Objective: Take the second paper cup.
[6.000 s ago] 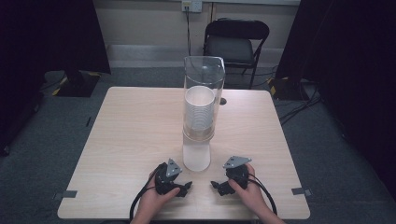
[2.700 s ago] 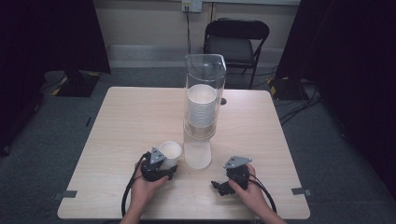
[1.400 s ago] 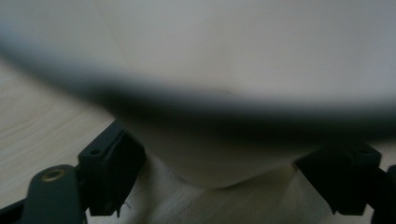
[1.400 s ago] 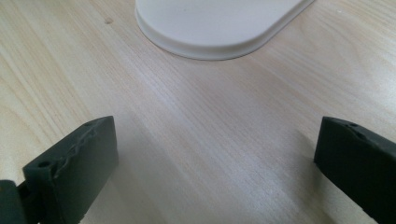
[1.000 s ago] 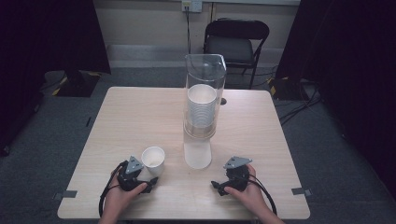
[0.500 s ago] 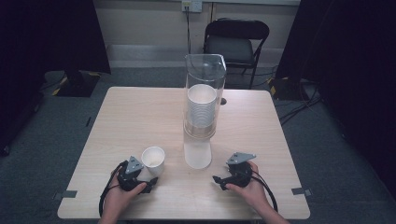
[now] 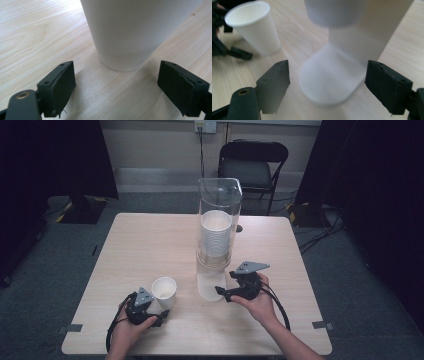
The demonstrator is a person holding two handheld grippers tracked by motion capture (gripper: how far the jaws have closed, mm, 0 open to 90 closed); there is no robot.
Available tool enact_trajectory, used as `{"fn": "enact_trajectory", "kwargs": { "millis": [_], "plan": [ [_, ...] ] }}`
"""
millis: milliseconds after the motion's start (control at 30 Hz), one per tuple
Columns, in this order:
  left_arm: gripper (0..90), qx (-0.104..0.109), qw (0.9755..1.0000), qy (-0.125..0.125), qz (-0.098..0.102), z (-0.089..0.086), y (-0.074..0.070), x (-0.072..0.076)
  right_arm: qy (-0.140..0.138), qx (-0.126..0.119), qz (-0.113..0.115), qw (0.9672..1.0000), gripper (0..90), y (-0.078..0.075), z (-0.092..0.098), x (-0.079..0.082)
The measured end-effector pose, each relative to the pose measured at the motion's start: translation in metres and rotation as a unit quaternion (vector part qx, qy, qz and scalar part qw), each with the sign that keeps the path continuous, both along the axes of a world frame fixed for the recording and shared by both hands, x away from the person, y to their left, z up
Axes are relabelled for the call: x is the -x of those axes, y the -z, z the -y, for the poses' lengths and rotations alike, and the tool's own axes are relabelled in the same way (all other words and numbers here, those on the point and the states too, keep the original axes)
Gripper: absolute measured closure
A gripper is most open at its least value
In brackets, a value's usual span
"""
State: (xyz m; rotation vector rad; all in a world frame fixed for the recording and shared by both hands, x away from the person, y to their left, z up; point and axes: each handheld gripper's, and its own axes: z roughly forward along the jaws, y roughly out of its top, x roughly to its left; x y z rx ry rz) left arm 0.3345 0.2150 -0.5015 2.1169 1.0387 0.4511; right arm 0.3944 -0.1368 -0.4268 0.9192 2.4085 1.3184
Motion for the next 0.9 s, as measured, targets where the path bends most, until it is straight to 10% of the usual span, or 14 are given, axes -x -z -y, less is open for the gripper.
{"fn": "enact_trajectory", "kwargs": {
  "millis": [900],
  "plan": [
    [14.2,0.0,1.0,0.0,0.0,0.0,0.0,0.0,0.032,-0.064,0.086,0.9937,29.3,-0.016,-0.035,-0.026]
  ]
}}
